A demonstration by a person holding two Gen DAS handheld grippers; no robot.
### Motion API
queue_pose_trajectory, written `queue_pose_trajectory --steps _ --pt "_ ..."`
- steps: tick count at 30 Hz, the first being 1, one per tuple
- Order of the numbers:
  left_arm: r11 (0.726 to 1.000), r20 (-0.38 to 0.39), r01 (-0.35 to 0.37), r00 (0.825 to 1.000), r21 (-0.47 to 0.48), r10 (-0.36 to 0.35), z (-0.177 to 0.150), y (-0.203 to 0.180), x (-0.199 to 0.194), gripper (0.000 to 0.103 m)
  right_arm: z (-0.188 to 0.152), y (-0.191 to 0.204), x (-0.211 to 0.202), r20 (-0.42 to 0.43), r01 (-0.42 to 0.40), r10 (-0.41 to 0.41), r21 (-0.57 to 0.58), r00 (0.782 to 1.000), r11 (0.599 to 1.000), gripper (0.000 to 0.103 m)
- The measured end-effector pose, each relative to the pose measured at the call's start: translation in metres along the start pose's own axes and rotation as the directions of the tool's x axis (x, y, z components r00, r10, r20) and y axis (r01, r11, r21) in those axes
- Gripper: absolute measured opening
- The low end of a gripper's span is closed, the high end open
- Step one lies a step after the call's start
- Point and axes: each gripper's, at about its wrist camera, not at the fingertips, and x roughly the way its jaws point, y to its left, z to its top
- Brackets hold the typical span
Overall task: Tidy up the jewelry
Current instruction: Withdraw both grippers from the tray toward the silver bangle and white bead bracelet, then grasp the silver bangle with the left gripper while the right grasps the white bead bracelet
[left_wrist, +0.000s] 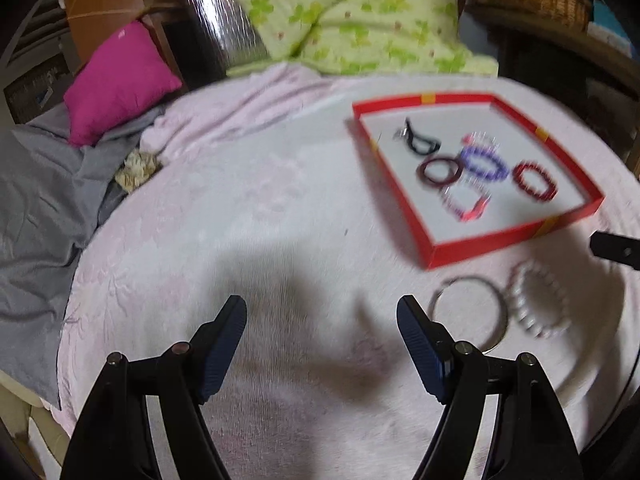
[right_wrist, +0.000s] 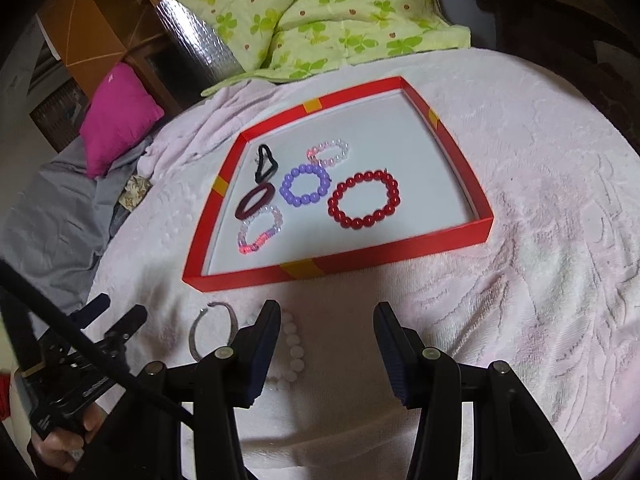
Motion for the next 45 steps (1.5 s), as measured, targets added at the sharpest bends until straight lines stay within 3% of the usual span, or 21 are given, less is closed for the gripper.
queue_pose_trajectory --steps 5,9,12,15,18,22,27,35,45 --pt "1.0 -0.063 0.017 0.998 -0.021 -0.019 -0.005 0.005 0.015 0.078 -0.007 0.005 0.016 -0.059 0.0 -0.002 -0.041 0.998 0.999 0.046" --pt "0.999 -0.071 0.039 0.997 -0.024 -0.041 -0.004 0.002 0.016 0.078 -0.015 0.02 0.032 -0.103 0.008 -0.02 -0.109 0.995 0.994 0.037" --pt "0.999 -0.074 0.049 0.996 -0.016 -0.05 -0.003 -0.003 0.016 0.078 -0.019 0.029 0.037 -0.101 0.026 -0.041 -0.146 0.994 0.989 0.035" --pt "0.999 -0.087 0.054 0.995 -0.004 -0.054 -0.003 -0.007 0.019 0.078 -0.023 0.036 0.042 -0.088 0.071 -0.091 -0.202 0.992 0.977 0.02" --pt "0.998 -0.095 0.06 0.994 0.003 -0.06 -0.003 -0.01 0.02 0.078 -0.026 0.041 0.043 -0.058 0.121 -0.141 -0.261 0.988 0.958 0.011" --pt "0.997 -0.088 0.077 0.993 0.004 -0.077 -0.003 -0.015 0.018 0.078 -0.022 0.034 0.038 -0.024 0.173 -0.186 -0.262 0.982 0.949 0.011" --pt "0.989 -0.079 0.147 0.986 0.01 -0.145 -0.001 -0.027 0.014 0.078 -0.01 0.007 0.03 -0.018 0.223 -0.229 -0.174 0.973 0.959 0.011" --pt "0.963 -0.097 0.269 0.959 0.005 -0.268 0.0 -0.048 0.013 0.078 -0.006 -0.011 0.028 -0.033 0.238 -0.243 -0.12 0.969 0.964 0.011" --pt "0.957 -0.121 0.29 0.949 -0.023 -0.291 0.001 -0.062 0.027 0.078 -0.006 -0.01 0.031 -0.038 0.237 -0.242 -0.109 0.97 0.965 0.011"
